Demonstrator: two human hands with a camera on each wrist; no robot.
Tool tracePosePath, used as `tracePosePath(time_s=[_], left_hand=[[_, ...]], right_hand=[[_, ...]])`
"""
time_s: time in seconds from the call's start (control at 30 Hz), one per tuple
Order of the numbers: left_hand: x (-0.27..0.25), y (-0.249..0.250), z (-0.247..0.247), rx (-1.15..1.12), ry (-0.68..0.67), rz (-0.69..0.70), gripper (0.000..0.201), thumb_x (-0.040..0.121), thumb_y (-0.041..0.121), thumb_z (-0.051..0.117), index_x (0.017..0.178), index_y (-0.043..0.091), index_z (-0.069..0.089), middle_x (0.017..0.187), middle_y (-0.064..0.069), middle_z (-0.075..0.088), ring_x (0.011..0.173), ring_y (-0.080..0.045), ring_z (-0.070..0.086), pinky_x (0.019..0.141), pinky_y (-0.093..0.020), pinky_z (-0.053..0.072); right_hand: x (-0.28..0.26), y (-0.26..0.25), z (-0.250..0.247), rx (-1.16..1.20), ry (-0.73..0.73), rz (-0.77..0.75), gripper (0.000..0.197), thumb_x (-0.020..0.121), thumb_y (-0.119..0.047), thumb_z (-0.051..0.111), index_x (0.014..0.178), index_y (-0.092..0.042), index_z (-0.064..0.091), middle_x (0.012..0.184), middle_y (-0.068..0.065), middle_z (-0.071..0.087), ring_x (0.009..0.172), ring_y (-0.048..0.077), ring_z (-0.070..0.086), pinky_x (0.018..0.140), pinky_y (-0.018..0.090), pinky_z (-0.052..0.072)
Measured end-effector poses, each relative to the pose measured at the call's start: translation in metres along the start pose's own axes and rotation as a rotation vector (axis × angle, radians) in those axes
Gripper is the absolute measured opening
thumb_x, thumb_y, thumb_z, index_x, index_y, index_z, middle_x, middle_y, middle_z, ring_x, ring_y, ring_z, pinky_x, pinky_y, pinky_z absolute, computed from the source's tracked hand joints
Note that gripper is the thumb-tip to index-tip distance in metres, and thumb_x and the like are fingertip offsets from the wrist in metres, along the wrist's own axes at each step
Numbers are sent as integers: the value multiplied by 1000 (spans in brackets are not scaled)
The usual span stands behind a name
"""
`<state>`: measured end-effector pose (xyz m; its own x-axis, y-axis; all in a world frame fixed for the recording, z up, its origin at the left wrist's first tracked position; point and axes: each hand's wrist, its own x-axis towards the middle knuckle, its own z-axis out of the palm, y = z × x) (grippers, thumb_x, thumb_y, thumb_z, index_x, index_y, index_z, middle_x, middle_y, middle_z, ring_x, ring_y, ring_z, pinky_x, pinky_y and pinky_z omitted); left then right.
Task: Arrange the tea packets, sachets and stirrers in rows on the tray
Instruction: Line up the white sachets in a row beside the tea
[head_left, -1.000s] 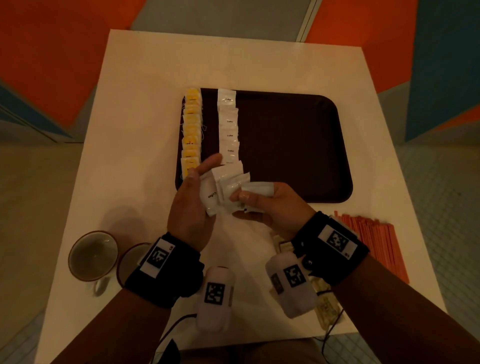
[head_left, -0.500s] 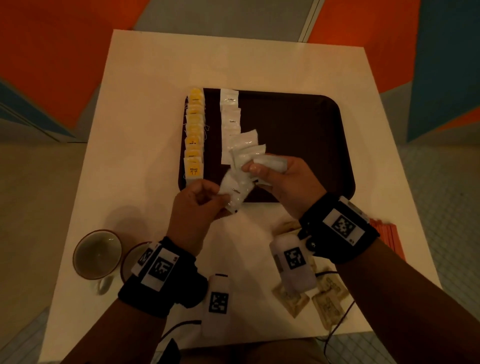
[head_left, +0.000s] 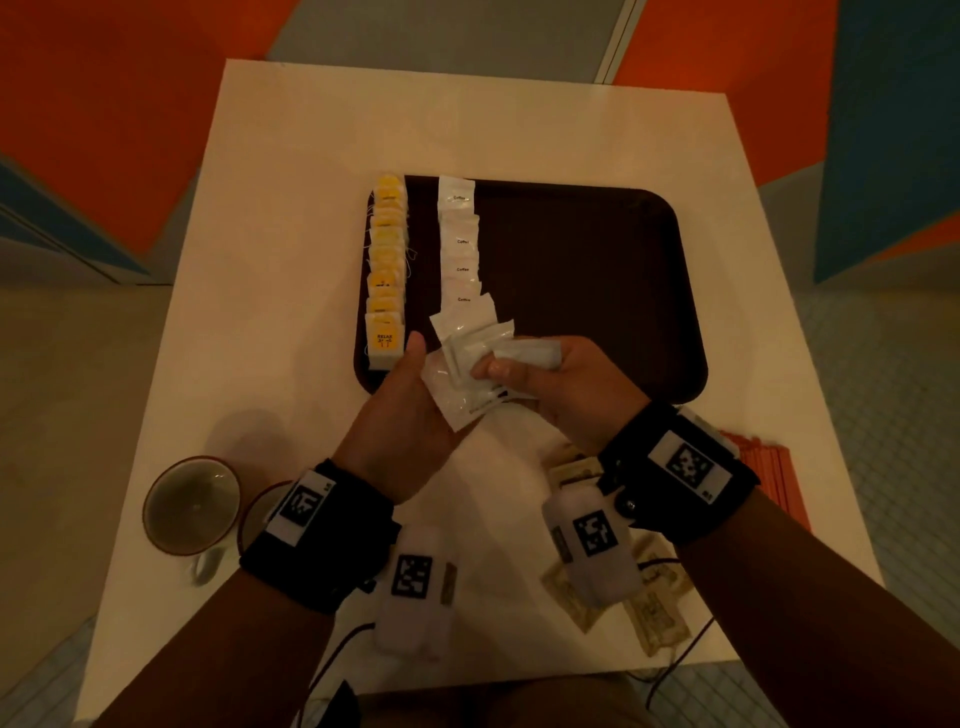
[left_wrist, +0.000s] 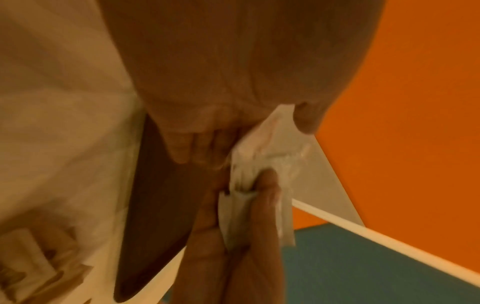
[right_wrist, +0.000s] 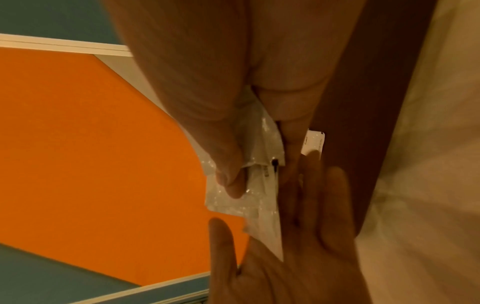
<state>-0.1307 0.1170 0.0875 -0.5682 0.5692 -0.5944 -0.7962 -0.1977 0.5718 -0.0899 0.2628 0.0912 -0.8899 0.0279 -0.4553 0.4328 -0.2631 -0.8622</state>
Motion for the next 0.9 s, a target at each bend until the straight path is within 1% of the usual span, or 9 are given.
tracePosePath(time_s=[0.03, 0.1, 0.17, 0.27, 0.37, 0.53, 0.67, 0.77, 0.9], left_hand=[[1, 0, 1, 22, -25, 23, 33, 102, 22, 23, 130, 13, 39, 128, 12, 41, 84, 24, 55, 78, -2, 45], [6, -1, -3, 29, -48, 112, 54, 92, 45, 28, 129, 12, 50, 130, -6, 57, 111, -7, 60, 97, -25, 47], [12, -2, -4, 56, -6, 145, 57, 84, 52, 31, 118, 15, 59, 116, -10, 67, 107, -21, 63, 93, -35, 52], [18, -10, -2, 150, 48, 261, 30, 95, 28, 38, 110, 16, 60, 101, -1, 72, 95, -18, 68, 78, -33, 58], [19, -11, -5, 69, 106, 290, 25, 98, 18, 36, 106, 19, 59, 85, 2, 74, 82, -13, 70, 65, -28, 58], [18, -6, -17, -90, 163, 284, 29, 98, 20, 37, 124, 28, 47, 99, -8, 61, 95, -25, 65, 73, -41, 58], [15, -6, -17, -68, 146, 262, 24, 98, 15, 36, 108, 28, 54, 92, -6, 61, 79, -16, 67, 61, -35, 59], [13, -6, -17, -67, 128, 263, 22, 98, 14, 35, 107, 23, 53, 90, -8, 63, 70, -13, 70, 64, -37, 60], [13, -5, -14, -72, 119, 258, 20, 98, 15, 35, 104, 21, 53, 88, -7, 69, 78, -19, 67, 72, -40, 57]], right_hand=[[1, 2, 2, -12, -2, 8, 11, 84, -4, 57, 89, -3, 68, 86, 3, 72, 84, 14, 68, 78, 25, 56], [1, 7, 4, -32, -7, 27, 15, 84, -7, 59, 94, -1, 67, 96, 12, 71, 91, 20, 68, 84, 28, 56], [-1, 8, 6, -43, -24, 50, 21, 85, -9, 59, 103, 1, 64, 107, 20, 67, 101, 28, 65, 91, 34, 53], [-1, 6, 6, -43, -68, 73, 24, 88, -9, 55, 109, 0, 61, 111, 18, 64, 102, 28, 63, 91, 34, 52], [-2, 3, 7, -92, -80, 79, 22, 94, -17, 45, 103, -9, 64, 107, 2, 64, 95, 15, 62, 75, 20, 54], [-5, -4, 0, -105, 50, 51, 31, 98, -29, 36, 106, -19, 65, 91, -4, 67, 69, 6, 60, 51, 16, 41], [-5, -6, 0, -8, 121, -36, 19, 91, -16, 51, 106, -19, 64, 88, -2, 68, 76, 10, 67, 54, 19, 51], [-5, -9, 2, -48, 264, -190, 16, 82, -7, 63, 91, -20, 64, 91, 2, 68, 84, 14, 68, 65, 23, 57], [-7, -1, 13, -289, 288, -500, 10, 76, -1, 68, 83, -8, 66, 91, 1, 63, 80, 2, 62, 71, 15, 51]])
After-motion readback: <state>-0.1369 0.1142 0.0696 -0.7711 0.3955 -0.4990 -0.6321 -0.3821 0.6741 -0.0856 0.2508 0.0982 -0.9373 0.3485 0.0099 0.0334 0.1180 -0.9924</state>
